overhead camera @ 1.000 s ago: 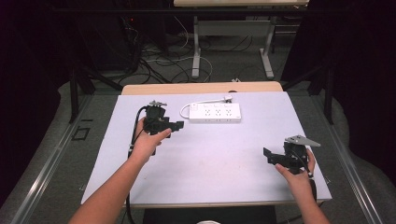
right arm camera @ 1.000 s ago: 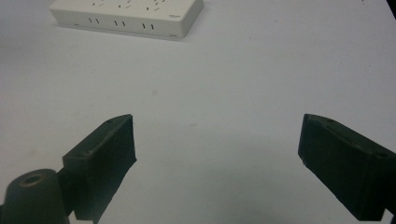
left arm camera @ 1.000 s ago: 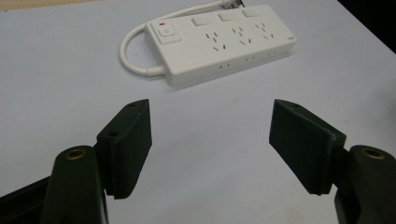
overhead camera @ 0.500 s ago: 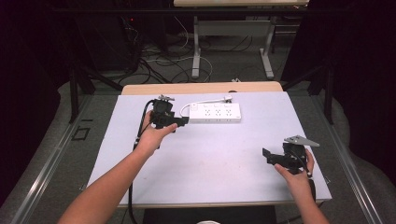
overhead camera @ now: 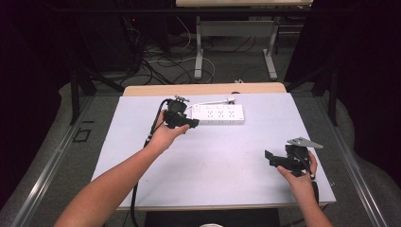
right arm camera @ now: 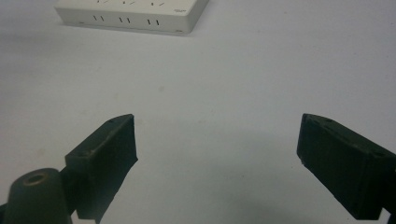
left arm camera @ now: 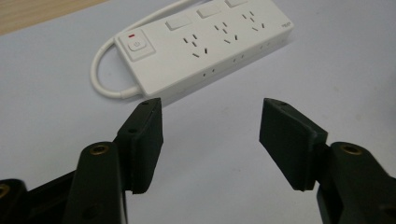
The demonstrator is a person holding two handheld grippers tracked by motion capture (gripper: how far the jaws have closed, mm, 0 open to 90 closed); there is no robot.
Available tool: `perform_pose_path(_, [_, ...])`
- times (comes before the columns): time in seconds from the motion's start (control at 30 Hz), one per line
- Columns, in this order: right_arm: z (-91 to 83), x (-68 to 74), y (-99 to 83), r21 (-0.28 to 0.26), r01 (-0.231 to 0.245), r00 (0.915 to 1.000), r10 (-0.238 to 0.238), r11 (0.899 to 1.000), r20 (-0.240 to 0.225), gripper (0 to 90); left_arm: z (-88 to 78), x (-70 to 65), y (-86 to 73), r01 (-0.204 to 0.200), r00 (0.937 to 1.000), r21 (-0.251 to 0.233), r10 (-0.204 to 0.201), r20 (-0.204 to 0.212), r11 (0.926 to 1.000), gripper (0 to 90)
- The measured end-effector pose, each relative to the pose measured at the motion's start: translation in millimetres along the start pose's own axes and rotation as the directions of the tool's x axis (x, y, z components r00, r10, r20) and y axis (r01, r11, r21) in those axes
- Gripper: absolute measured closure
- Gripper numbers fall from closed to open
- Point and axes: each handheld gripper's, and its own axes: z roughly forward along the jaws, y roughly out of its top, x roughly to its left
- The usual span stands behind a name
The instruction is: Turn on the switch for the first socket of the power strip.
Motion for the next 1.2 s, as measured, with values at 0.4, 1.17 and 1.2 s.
perform_pose_path(0.4, [1.7, -0.2, -1.0, 0.007, 0.004, 1.0000, -0.004, 1.000, -0.004, 11.5, 27.5, -17.2, 7.4, -0.018, 0.9996, -0.010, 0.019, 0.022, 0.9998, 53.3])
perform_pose_path(1.17, [5.5, 0.9, -1.9, 0.015, -0.005, 1.0000, 0.005, 1.000, -0.008, 11.6, 51.4, 8.7, 37.5, 0.129, 0.9896, -0.076, -0.123, 0.075, 0.9888, 67.0])
perform_pose_path(1.2, [5.7, 0.8, -1.9, 0.015, -0.003, 1.0000, 0.003, 1.000, -0.008, 11.6, 52.4, 9.6, 38.6, 0.139, 0.9883, -0.079, -0.133, 0.074, 0.9871, 67.6])
